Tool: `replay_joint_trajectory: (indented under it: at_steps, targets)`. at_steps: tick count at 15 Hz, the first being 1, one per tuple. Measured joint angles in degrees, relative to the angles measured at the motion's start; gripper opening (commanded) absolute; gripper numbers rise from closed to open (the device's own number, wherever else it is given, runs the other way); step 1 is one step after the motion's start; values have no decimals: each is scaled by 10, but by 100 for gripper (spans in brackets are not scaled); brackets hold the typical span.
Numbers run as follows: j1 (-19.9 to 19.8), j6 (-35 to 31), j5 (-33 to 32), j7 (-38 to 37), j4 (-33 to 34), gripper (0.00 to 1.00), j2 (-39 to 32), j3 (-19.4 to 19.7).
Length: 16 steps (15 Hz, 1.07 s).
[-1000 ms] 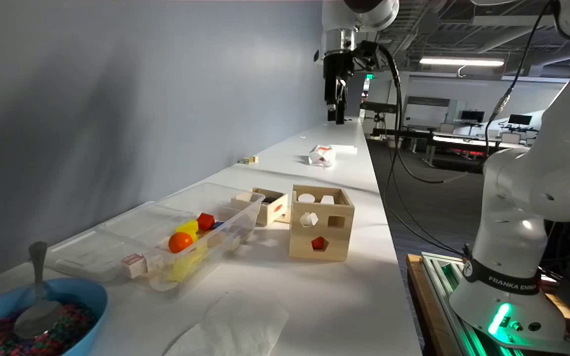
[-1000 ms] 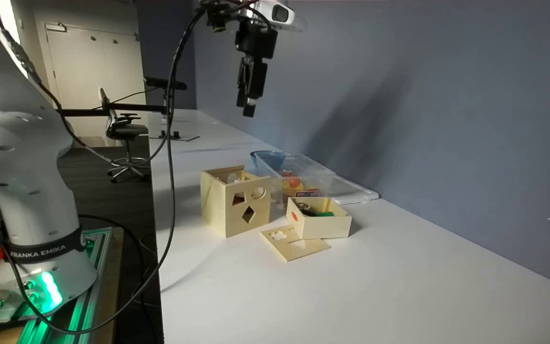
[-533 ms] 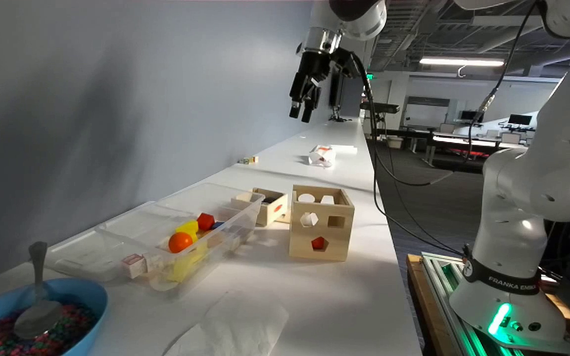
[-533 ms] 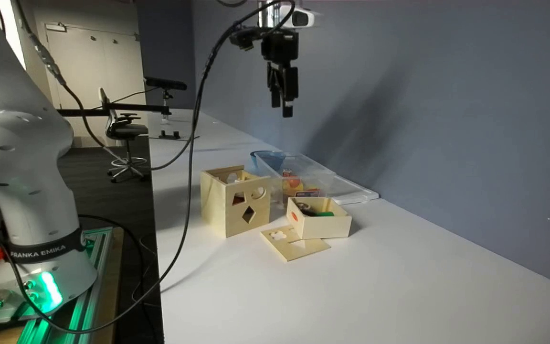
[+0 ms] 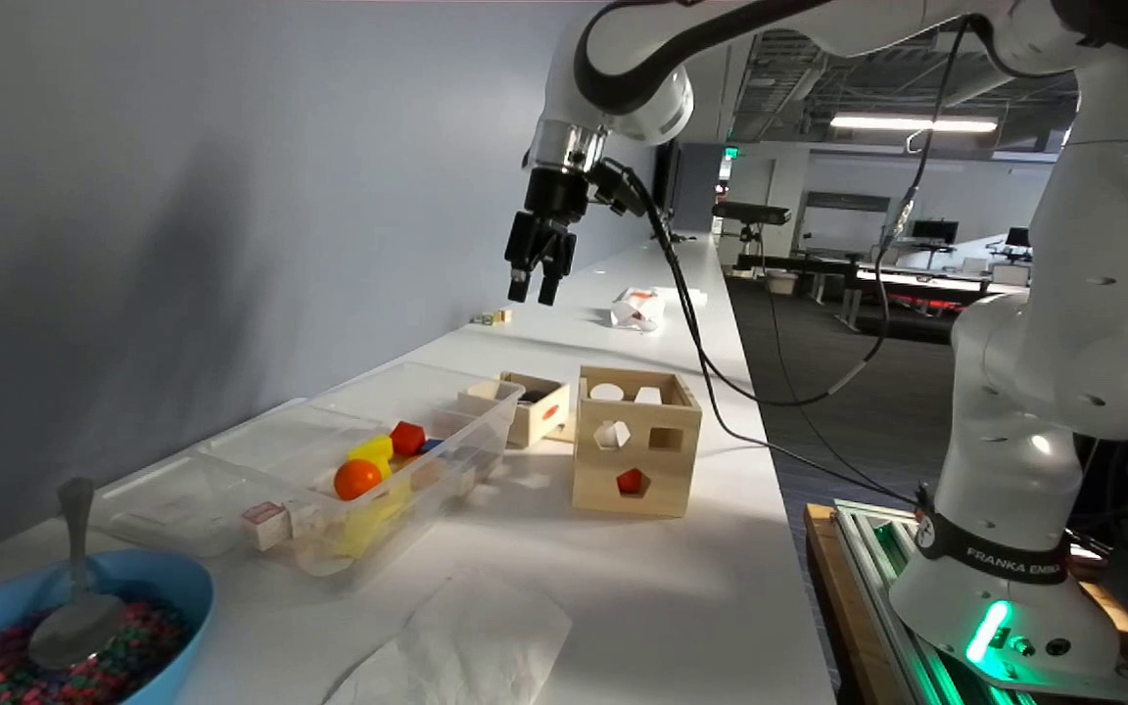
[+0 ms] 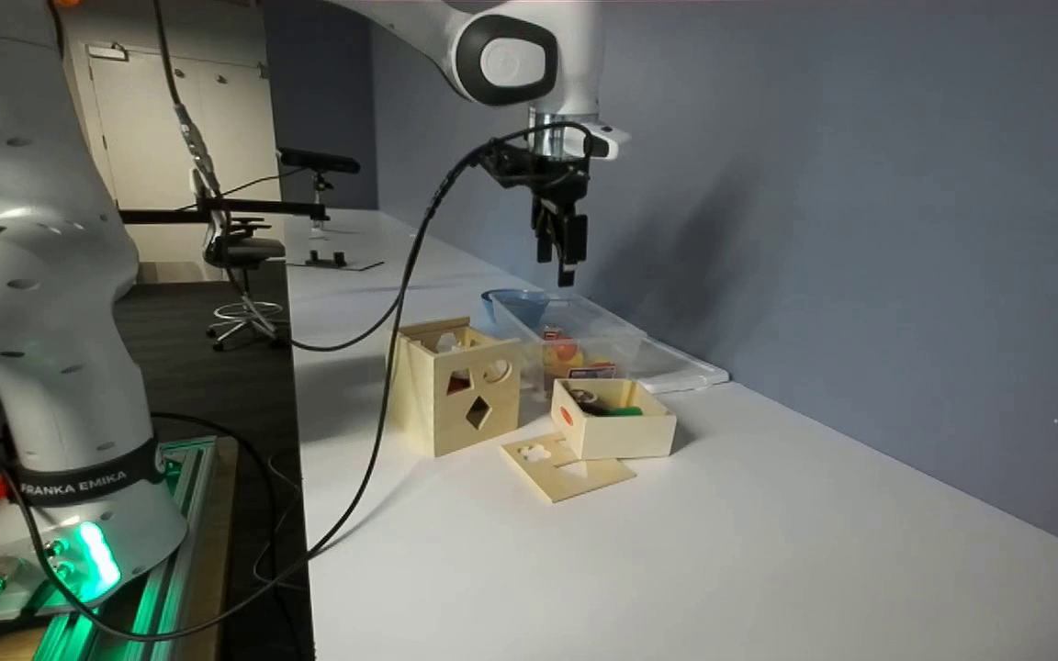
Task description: Move the big lunchbox to the right and put the small wooden box inside the lunchbox
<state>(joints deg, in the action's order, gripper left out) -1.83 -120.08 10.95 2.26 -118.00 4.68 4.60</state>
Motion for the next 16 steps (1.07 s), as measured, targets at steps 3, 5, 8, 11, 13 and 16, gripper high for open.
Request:
replay_joint_trajectory:
  at_steps: [3, 5, 8, 11, 13, 16]
  targets:
    - [-2, -1, 0, 1, 1, 100, -1, 0]
    - [-2, -1, 0, 1, 1, 100, 5, 0]
    - [-2, -30, -17, -45, -1, 100, -7, -4]
    - [-2, -77, -31, -107, 0, 100, -49, -10]
    - [-1, -92, -43, -141, 6, 100, -83, -14]
    - [5, -104, -45, -168, 23, 100, -133, -20]
